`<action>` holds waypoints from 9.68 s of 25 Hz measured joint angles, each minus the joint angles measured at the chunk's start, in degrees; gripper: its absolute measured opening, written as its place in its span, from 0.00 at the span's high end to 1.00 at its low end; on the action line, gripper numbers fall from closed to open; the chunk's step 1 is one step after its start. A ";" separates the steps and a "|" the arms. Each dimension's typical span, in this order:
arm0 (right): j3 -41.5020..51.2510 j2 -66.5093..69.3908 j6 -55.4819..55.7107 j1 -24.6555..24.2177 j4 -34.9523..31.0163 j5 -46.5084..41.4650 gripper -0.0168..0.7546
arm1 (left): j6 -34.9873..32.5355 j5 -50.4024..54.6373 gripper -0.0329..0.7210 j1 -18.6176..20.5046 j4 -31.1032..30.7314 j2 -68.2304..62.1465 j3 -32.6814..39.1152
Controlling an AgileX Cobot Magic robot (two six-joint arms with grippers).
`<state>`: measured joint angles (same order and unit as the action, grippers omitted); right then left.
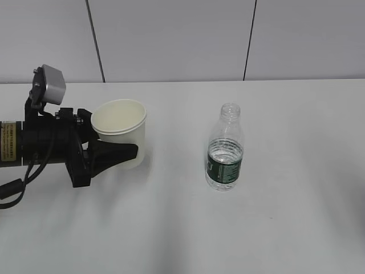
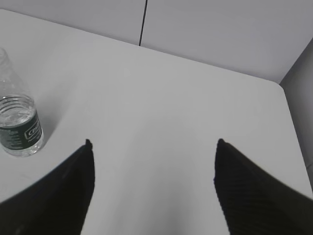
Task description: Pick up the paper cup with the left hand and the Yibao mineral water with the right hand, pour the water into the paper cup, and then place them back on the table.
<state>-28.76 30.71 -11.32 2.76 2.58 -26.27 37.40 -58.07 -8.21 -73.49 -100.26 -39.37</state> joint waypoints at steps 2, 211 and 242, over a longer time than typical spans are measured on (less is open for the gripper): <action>1.33 1.11 -0.13 0.00 0.00 3.07 0.21 | 0.00 0.00 0.38 0.00 0.00 0.00 0.00; -8.39 59.38 26.24 9.53 46.75 58.74 0.42 | -5.50 2.39 0.38 -17.28 9.08 -1.51 0.00; -8.39 59.38 25.52 9.53 50.17 58.74 0.42 | -6.11 -2.96 0.38 -17.28 5.77 -5.75 0.00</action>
<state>-37.15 90.09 14.20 12.29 52.75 32.47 31.29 -61.03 -25.49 -67.73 -106.01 -39.37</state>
